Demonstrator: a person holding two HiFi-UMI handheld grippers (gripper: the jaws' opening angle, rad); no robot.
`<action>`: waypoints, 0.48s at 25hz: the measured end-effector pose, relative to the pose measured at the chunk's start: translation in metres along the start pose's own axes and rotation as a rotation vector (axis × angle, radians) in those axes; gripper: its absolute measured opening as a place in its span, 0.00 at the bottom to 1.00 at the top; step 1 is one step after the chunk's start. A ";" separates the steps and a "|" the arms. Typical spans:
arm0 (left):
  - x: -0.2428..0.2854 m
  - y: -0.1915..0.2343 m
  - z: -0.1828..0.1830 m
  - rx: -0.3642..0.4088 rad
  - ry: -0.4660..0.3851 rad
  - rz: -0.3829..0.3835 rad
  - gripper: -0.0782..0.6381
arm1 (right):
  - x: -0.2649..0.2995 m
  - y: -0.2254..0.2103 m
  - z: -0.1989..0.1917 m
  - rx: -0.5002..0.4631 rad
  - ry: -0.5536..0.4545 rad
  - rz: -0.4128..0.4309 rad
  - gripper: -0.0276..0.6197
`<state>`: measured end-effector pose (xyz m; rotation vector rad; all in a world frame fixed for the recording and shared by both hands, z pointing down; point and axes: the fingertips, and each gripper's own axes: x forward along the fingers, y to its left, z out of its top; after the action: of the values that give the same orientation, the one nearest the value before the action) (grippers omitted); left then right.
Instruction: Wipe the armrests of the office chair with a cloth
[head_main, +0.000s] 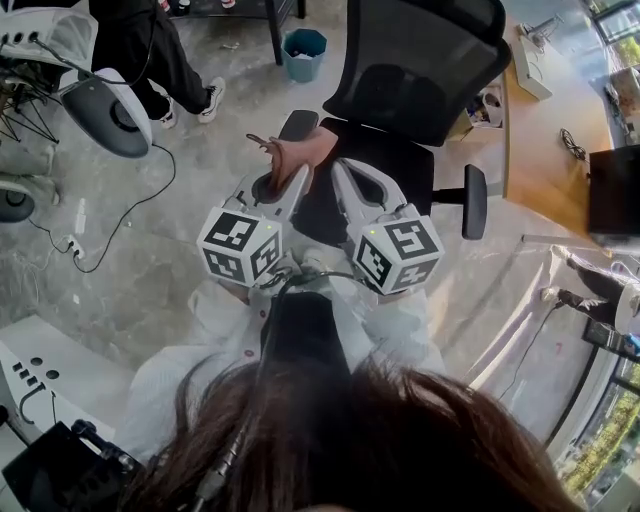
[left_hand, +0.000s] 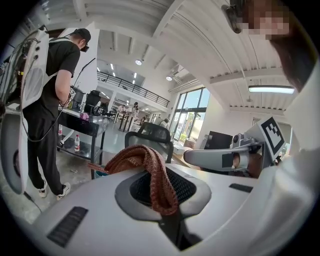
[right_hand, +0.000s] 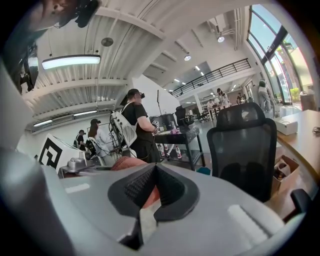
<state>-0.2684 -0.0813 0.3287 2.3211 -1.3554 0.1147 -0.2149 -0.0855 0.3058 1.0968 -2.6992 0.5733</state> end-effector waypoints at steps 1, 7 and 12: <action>0.000 0.000 0.000 0.001 0.002 -0.001 0.15 | 0.000 0.000 -0.001 0.003 0.003 0.001 0.04; 0.001 0.000 0.002 0.009 0.008 -0.003 0.15 | 0.000 -0.001 -0.008 0.020 0.016 0.000 0.04; 0.001 0.000 0.001 0.007 0.015 -0.002 0.15 | -0.001 0.000 -0.008 0.022 0.017 0.003 0.04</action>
<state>-0.2681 -0.0821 0.3282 2.3231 -1.3479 0.1363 -0.2142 -0.0818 0.3130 1.0881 -2.6872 0.6116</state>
